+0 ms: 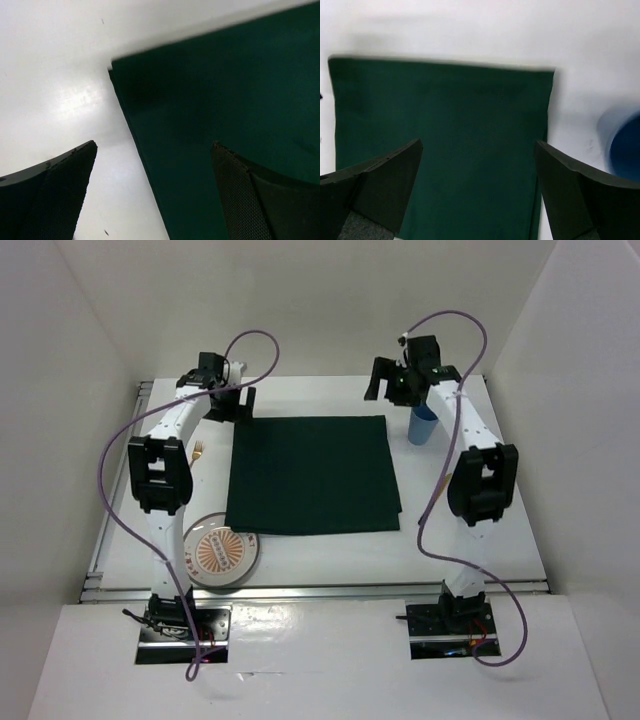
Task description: Set the dinner table for one person
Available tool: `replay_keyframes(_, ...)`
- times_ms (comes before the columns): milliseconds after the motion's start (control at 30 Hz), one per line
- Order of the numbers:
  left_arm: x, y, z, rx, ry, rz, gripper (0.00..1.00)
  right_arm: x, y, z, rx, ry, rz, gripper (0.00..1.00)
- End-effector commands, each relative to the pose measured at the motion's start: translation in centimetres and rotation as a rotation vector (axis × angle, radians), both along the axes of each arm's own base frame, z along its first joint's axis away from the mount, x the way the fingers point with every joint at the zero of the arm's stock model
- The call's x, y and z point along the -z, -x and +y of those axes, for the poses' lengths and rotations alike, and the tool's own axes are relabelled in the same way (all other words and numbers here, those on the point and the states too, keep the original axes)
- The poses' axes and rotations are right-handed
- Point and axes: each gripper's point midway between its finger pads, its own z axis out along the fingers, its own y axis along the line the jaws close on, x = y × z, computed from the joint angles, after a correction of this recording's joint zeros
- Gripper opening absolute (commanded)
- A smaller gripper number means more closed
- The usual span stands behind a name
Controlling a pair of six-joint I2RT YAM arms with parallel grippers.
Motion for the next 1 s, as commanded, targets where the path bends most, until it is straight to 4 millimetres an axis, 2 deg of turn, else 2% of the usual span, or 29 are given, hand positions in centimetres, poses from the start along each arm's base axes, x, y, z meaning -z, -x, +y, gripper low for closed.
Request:
replay_keyframes(0,-3.4,4.5,-0.8,0.022,0.026,0.012,1.00,-3.5,5.8,0.8,-0.062,-0.030,-0.021,0.99)
replay_keyframes(33,-2.9,5.9,-0.7,0.022,0.024,0.042,1.00,0.5,8.5,0.6,-0.058,-0.035,0.087,0.99)
replay_keyframes(67,-2.4,7.3,-0.6,0.029,0.018,0.070,1.00,1.7,10.1,0.4,-0.050,-0.037,0.126,0.99)
replay_keyframes(100,-3.2,8.8,-0.7,0.045,0.023,0.074,1.00,1.5,11.8,0.4,-0.048,-0.052,0.135,0.99)
replay_keyframes(133,-1.2,11.2,-0.4,0.059,0.010,0.146,1.00,4.8,14.6,0.0,-0.030,-0.051,0.236,0.99)
replay_keyframes(200,-0.4,13.7,0.1,0.076,-0.019,0.182,1.00,6.6,17.4,0.1,-0.031,-0.060,0.298,0.99)
replay_keyframes(233,0.1,15.8,0.8,0.105,-0.059,0.185,1.00,6.1,18.3,0.1,-0.019,-0.075,0.284,0.99)
replay_keyframes(267,0.4,16.6,2.0,0.101,-0.124,0.179,0.99,7.7,19.8,-0.4,0.003,-0.066,0.322,0.99)
replay_keyframes(300,0.6,17.2,2.8,0.107,-0.171,0.169,0.99,8.0,20.5,-0.5,0.014,-0.073,0.336,0.99)
replay_keyframes(333,1.9,18.5,4.1,0.106,-0.216,0.188,0.97,7.6,20.6,-0.4,0.022,-0.085,0.317,0.99)
replay_keyframes(367,1.2,19.2,5.5,0.120,-0.274,0.168,0.90,8.5,21.3,-0.2,0.022,-0.101,0.345,0.99)
replay_keyframes(433,1.9,21.1,7.2,0.128,-0.294,0.200,0.78,8.9,21.6,0.4,0.020,-0.119,0.365,0.99)
replay_keyframes(500,2.0,22.6,7.9,0.182,-0.295,0.211,0.69,10.5,22.3,0.5,0.040,-0.111,0.419,0.99)
replay_keyframes(533,1.6,23.4,8.2,0.203,-0.292,0.208,0.69,10.6,22.3,0.7,0.041,-0.124,0.419,0.99)
replay_keyframes(567,2.7,25.0,8.4,0.260,-0.300,0.243,0.69,11.2,22.4,0.8,0.054,-0.130,0.437,0.99)
replay_keyframes(633,3.3,26.9,8.5,0.309,-0.299,0.271,0.69,12.0,23.3,1.2,0.051,-0.139,0.465,0.99)
replay_keyframes(667,4.2,28.4,8.7,0.349,-0.294,0.304,0.70,11.0,23.2,2.1,0.031,-0.154,0.419,0.99)
replay_keyframes(733,4.7,29.8,8.2,0.392,-0.262,0.320,0.73,10.5,24.1,3.3,-0.017,-0.164,0.389,0.97)
replay_keyframes(767,5.3,30.8,8.6,0.389,-0.257,0.341,0.75,9.4,24.4,4.4,-0.046,-0.166,0.351,0.97)
replay_keyframes(867,5.8,31.0,8.8,0.387,-0.213,0.330,0.79,9.1,25.5,5.8,-0.071,-0.159,0.349,0.97)
replay_keyframes(967,7.0,31.3,9.8,0.352,-0.172,0.366,0.81,8.4,28.2,10.0,-0.185,-0.214,0.328,0.96)
